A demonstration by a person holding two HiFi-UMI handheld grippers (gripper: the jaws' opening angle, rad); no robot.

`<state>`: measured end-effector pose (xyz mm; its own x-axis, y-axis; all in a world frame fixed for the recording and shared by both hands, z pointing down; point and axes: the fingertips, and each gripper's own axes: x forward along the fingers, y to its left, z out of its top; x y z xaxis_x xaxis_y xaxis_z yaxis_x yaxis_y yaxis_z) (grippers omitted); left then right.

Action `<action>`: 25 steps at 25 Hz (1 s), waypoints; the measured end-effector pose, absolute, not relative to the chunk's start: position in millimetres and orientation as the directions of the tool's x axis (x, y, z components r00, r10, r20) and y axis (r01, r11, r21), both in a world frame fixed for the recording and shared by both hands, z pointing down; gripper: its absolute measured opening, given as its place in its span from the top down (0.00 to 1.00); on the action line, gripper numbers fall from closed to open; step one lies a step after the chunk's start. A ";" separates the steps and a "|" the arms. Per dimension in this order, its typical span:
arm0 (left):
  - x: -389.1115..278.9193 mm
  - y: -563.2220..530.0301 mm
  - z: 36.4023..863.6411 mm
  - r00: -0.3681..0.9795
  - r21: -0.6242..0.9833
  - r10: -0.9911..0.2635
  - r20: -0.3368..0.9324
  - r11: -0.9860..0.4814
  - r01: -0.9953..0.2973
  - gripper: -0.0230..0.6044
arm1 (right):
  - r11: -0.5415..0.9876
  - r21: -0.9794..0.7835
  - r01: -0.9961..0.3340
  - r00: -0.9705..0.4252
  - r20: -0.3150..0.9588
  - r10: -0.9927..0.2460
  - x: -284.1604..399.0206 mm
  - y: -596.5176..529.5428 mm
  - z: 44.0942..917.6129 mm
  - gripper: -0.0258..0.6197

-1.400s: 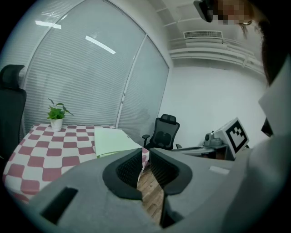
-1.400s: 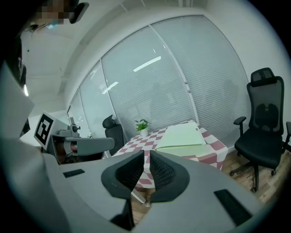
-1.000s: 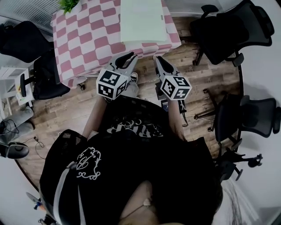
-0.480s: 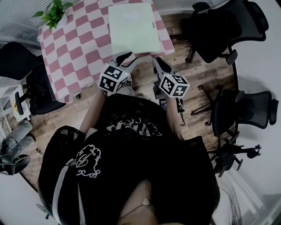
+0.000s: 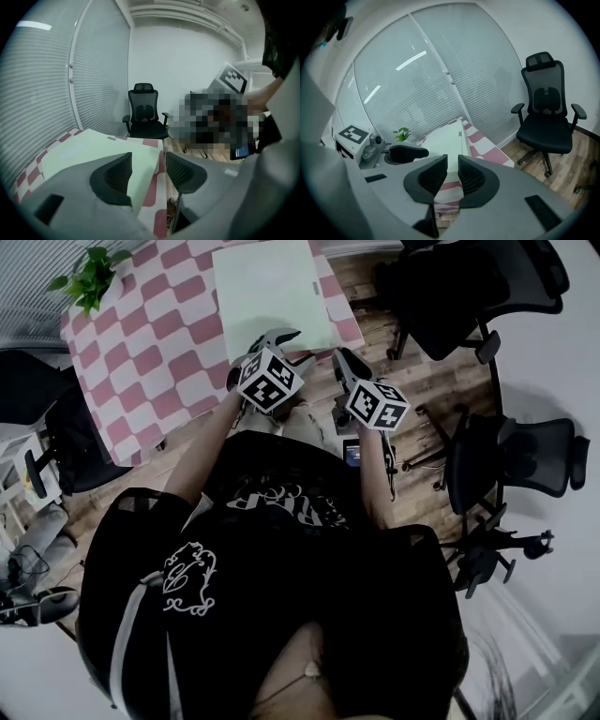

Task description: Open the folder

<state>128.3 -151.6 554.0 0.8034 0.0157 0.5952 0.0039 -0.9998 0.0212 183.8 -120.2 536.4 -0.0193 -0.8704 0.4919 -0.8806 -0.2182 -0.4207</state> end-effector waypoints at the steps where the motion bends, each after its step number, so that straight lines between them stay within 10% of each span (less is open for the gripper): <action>1: 133.6 -151.2 557.8 0.796 0.017 0.021 0.605 -1.000 0.013 0.61 | -0.222 -0.432 -0.874 -0.023 0.494 -0.869 188.9 -122.4 538.9 0.90; 25: 163.4 -160.5 604.6 0.599 -0.215 -0.270 0.754 -0.963 -0.163 0.52 | -0.174 -0.656 -0.735 -0.286 0.532 -0.797 216.8 -154.9 591.6 0.84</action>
